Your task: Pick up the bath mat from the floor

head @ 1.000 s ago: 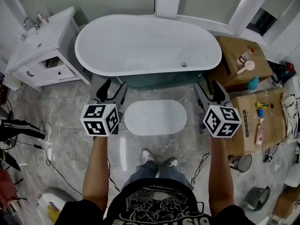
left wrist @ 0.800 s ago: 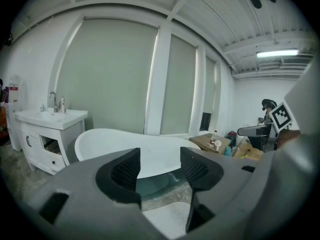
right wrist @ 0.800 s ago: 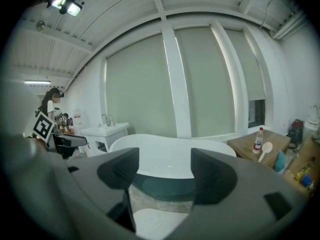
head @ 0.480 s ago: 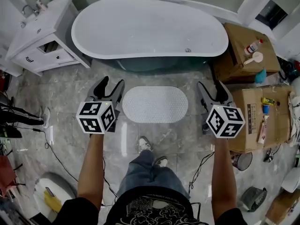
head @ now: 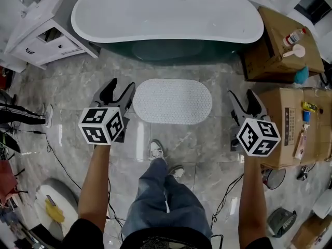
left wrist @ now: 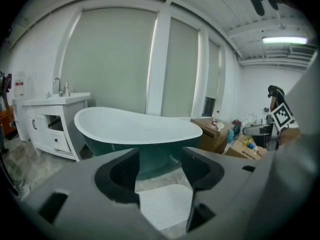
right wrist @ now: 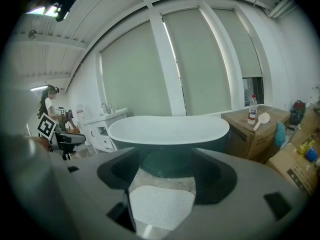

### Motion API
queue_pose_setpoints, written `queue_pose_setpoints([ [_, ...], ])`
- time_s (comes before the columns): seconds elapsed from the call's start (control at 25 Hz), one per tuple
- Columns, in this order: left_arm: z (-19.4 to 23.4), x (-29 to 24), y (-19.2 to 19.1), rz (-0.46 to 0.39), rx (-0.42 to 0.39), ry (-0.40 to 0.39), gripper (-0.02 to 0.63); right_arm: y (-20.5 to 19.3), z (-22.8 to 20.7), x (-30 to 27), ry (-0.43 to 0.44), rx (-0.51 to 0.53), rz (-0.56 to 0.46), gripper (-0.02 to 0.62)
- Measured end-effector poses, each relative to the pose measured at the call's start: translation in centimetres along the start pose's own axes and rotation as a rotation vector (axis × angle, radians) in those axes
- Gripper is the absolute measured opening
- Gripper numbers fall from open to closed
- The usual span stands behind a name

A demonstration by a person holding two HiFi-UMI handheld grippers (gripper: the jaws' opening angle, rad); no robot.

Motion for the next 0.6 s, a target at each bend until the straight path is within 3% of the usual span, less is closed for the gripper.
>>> queue_pose_setpoints([
  [0.24, 1.0, -2.8, -6.2, 0.014, 0.02, 0.006, 0.276, -6.7, -2.9, -1.8, -0.012, -0.003, 0.045, 0.315],
  [0.48, 4.1, -6.3, -15.1, 0.087, -0.009, 0.004, 0.276, -14.7, -4.9, -5.5, -0.033, -0.007, 0.1, 0.33],
  [0.6, 5.8, -7.9, -19.9, 0.115, 0.02, 0.014, 0.293, -19.2, -5.4, -7.6, -0.035, 0.002, 0.137, 0.336],
])
Point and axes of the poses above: the fingertips, and each gripper's own axes: x backward along the fingers, z to its left, y out of its top, the point moved 6 cm from there along x, backward along the fingers, and after that the axes turned 6 degrees about -z, right-handed, at the moved point
